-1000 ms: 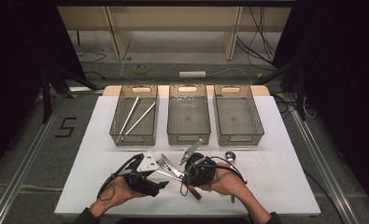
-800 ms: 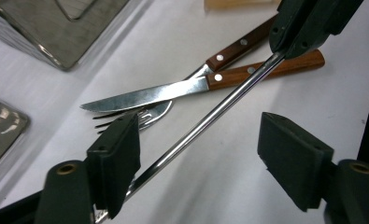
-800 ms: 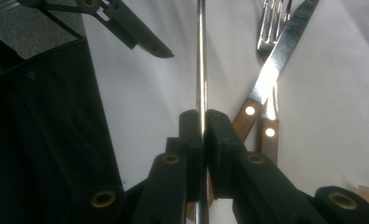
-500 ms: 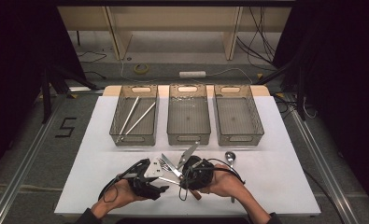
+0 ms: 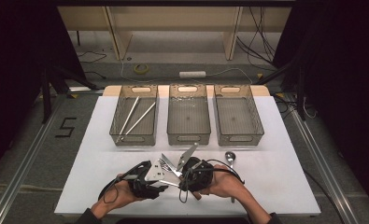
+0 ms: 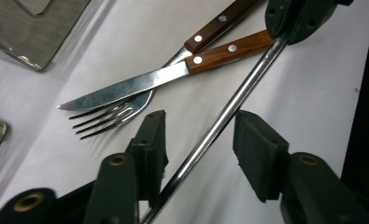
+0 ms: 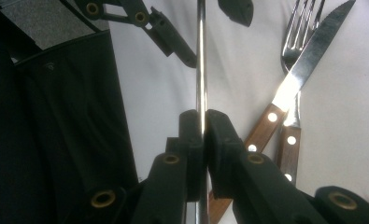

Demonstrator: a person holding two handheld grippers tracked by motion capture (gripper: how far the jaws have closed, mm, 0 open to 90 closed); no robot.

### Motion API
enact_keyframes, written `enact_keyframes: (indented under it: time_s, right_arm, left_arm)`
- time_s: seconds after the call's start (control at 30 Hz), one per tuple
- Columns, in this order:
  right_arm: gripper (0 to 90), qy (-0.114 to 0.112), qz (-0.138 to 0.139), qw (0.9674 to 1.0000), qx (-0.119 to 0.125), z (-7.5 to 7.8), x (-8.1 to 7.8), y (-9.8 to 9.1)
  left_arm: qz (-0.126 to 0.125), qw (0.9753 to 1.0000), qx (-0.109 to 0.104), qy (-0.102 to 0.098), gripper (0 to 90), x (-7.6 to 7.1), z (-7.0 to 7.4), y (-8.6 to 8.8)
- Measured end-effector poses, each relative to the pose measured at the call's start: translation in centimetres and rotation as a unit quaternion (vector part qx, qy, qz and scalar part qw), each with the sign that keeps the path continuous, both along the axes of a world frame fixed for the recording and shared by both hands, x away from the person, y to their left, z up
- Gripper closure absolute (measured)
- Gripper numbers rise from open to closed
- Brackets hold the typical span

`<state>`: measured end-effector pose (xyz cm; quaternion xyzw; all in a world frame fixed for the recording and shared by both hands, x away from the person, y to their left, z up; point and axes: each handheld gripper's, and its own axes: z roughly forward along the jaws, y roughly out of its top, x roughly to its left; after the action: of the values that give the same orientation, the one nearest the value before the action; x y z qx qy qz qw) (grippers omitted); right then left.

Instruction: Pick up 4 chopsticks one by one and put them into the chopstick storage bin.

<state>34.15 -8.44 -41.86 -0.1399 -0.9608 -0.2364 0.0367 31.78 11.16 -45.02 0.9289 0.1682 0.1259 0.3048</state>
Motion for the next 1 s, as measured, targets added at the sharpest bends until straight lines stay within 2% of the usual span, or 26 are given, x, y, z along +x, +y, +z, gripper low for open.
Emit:
enact_keyframes:
  time_s: [0.3,0.53,0.6,0.67,0.73,0.83,0.93,1.0]
  right_arm:
    - [85.6,0.002,0.020,0.9998,-0.002,-0.1,0.0,-0.1]
    - [84.8,0.005,0.044,0.9990,0.002,0.0,0.0,-0.4]
    - [82.4,0.004,0.038,0.9992,0.012,0.1,0.1,-0.5]
    - [79.0,0.001,0.019,0.9994,0.029,0.2,0.5,-0.9]
    - [69.9,0.006,-0.004,0.9991,0.043,0.5,1.2,-1.5]
    - [59.0,0.014,-0.035,0.9964,0.076,1.1,2.0,-2.6]
    - [52.0,0.010,-0.062,0.9933,0.097,1.6,2.4,-3.5]
    - [47.5,-0.002,-0.082,0.9912,0.103,1.7,2.6,-3.9]
  left_arm:
    - [-0.025,0.9997,0.009,-0.001,68.2,-0.2,0.0,0.0]
    - [-0.066,0.9974,0.029,0.003,76.0,-0.8,-0.1,-0.2]
    - [-0.082,0.9959,0.037,0.004,80.1,-1.0,-0.1,-0.3]
    - [-0.091,0.9949,0.040,0.010,84.8,-1.1,-0.1,-0.4]
    - [-0.084,0.9957,0.039,0.005,85.2,-1.1,0.1,-0.4]
    - [-0.070,0.9968,0.037,0.009,85.3,-0.7,0.2,0.0]
    - [-0.052,0.9981,0.032,0.010,85.3,-0.4,0.2,0.4]
    - [-0.038,0.9988,0.030,0.008,85.3,-0.3,0.2,0.6]
